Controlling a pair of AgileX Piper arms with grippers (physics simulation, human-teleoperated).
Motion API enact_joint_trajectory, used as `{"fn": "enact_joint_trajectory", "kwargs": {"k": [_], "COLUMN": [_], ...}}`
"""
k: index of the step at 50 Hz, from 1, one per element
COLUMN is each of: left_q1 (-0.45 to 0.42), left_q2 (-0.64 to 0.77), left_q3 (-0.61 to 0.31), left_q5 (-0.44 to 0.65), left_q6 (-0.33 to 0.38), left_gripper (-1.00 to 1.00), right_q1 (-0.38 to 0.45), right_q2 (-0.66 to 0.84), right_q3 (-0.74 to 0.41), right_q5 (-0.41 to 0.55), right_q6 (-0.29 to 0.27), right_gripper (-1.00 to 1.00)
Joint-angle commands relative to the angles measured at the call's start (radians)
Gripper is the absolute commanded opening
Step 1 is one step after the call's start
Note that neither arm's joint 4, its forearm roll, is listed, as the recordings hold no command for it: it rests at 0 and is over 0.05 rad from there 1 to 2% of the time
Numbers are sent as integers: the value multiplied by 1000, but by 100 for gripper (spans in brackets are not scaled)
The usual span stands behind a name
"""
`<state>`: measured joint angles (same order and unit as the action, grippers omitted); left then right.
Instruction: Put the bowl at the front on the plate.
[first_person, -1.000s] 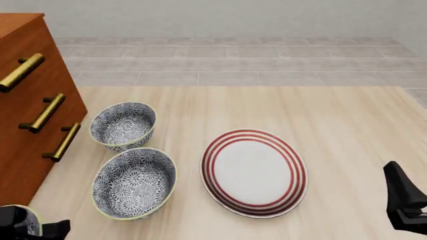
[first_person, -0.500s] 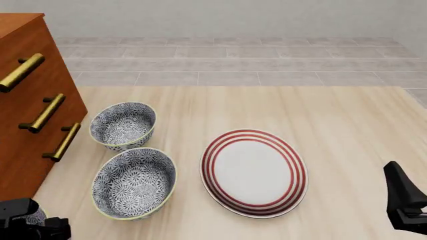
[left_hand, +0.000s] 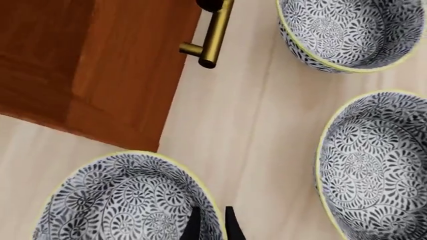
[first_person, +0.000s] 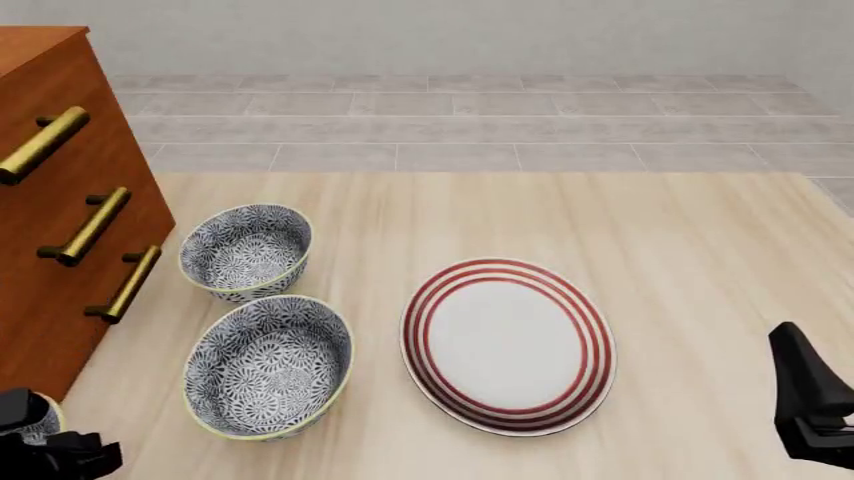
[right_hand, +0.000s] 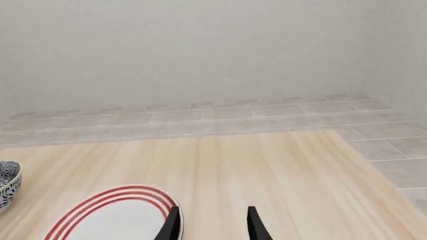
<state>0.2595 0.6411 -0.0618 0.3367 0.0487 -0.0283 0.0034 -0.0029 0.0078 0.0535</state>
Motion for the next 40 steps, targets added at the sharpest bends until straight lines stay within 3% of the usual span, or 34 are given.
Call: {"fn": "enact_joint_trajectory", "kwargs": {"k": [1,11,14,26,32,40], "left_q1": [-27,-75,-131,-209,-304,-328], "left_q2": [-155,-241,-271,-312,-348,-327], "left_q3": [-113,-220,-239,-304,-365,-424], "left_q5": [170,271,286,298,310,278], "left_q6": [17,48,53,89,102,132], "left_gripper": [-100,-100,-100,-100,-100,-100], "right_q1": [-2,-1,-4,-4,-6,-7], "right_q2": [-2,-1,-1,1,0,0], "right_q3": [-5,-12,-13,-8,-5,-3], "right_q5": [5,12,12,6,3,2], "right_q6": [0,1,4,4,5,5], "right_gripper": [100,100,100,100,100,100]}}
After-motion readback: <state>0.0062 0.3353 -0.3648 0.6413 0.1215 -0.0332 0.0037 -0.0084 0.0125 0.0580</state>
